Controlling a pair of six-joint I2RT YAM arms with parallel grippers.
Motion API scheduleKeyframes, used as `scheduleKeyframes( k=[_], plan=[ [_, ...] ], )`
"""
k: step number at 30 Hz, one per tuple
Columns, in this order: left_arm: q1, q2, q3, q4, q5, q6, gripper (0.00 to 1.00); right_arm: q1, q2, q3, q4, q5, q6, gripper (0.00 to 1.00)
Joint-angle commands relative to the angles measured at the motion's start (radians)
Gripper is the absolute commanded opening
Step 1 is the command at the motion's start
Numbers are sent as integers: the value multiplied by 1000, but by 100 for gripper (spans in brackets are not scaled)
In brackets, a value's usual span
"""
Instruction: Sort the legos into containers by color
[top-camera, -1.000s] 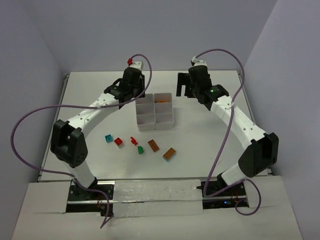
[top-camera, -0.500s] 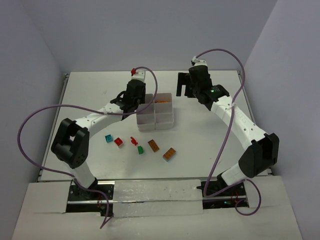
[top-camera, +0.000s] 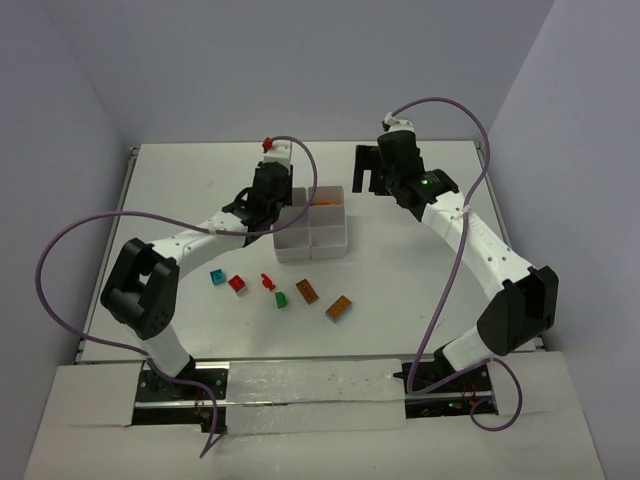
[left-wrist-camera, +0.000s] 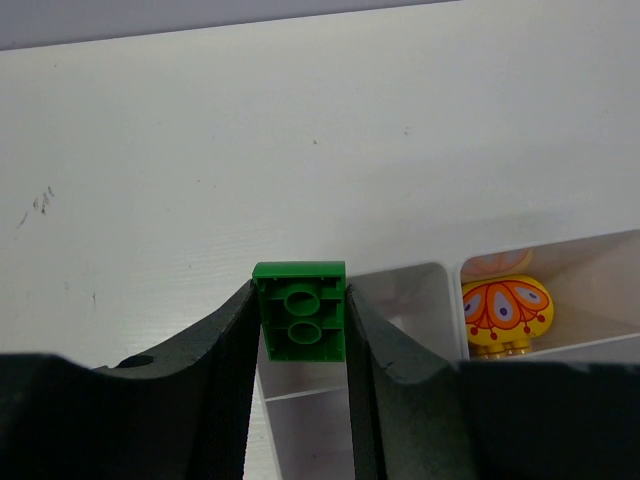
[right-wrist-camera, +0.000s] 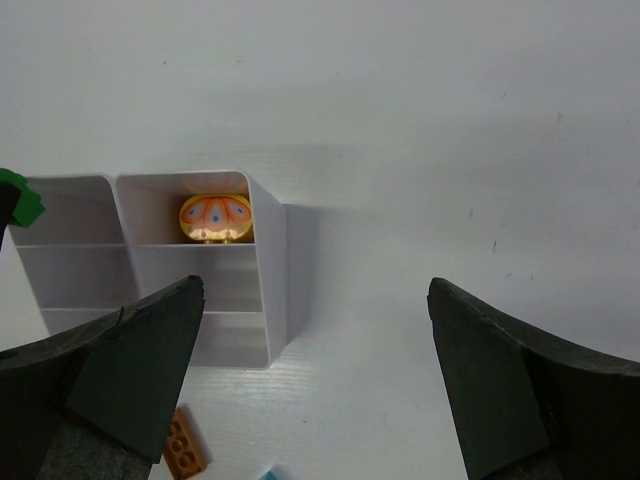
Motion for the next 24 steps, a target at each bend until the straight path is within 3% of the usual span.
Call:
scheduleKeyframes(
  k=[1, 6, 12, 19, 24],
  plan=[
    [-23, -49, -2, 54, -6, 12, 34, -6, -12, 20, 22, -1, 13, 100],
    [-32, -50, -18, 54, -8, 16, 43, -6, -15, 21, 22, -1, 11, 100],
    [-35, -36, -8, 41, -4, 11, 71, -6, -17, 17, 24, -6, 9, 100],
    [-35, -78, 38, 7, 1, 18, 73, -5, -71, -43, 65, -94, -19, 100],
    [-17, -200, 138, -213, 113, -21, 73, 10, -129, -129, 119, -213, -54, 100]
  ],
)
